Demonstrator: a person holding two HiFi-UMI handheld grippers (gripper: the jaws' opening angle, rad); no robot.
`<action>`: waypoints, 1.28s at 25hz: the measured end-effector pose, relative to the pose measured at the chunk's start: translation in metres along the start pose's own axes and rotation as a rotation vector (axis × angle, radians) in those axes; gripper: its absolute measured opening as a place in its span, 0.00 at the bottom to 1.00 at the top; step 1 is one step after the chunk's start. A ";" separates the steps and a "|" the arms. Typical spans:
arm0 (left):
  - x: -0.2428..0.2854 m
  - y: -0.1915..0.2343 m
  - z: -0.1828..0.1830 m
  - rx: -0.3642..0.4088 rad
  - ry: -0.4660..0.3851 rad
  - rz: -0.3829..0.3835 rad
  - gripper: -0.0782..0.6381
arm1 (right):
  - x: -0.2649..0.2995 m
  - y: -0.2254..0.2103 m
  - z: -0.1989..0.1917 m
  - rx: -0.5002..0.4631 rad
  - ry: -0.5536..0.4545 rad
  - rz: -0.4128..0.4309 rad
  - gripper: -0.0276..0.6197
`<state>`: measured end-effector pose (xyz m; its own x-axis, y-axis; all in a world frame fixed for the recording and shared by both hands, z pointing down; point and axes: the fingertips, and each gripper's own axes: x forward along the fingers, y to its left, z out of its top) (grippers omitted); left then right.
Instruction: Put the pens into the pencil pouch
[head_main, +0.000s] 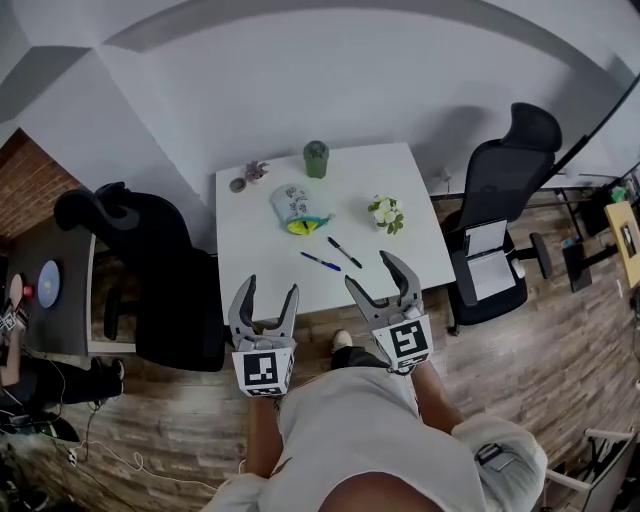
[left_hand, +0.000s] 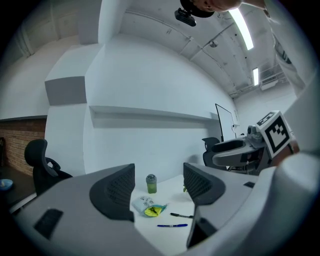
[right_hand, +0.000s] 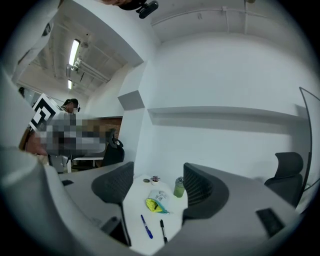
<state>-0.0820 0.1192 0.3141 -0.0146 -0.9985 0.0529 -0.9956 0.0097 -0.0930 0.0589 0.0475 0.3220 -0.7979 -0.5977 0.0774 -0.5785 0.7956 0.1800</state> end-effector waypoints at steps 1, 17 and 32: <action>0.007 0.000 0.001 0.001 0.001 0.005 0.53 | 0.005 -0.006 -0.001 -0.001 0.002 0.004 0.53; 0.091 0.004 -0.001 0.029 0.050 0.066 0.52 | 0.066 -0.070 -0.024 0.044 0.001 0.077 0.52; 0.176 0.028 -0.009 0.046 0.053 -0.087 0.50 | 0.123 -0.094 -0.044 0.063 0.079 -0.010 0.50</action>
<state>-0.1135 -0.0562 0.3303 0.0656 -0.9912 0.1147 -0.9881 -0.0805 -0.1311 0.0231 -0.1053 0.3581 -0.7775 -0.6100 0.1532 -0.5982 0.7924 0.1190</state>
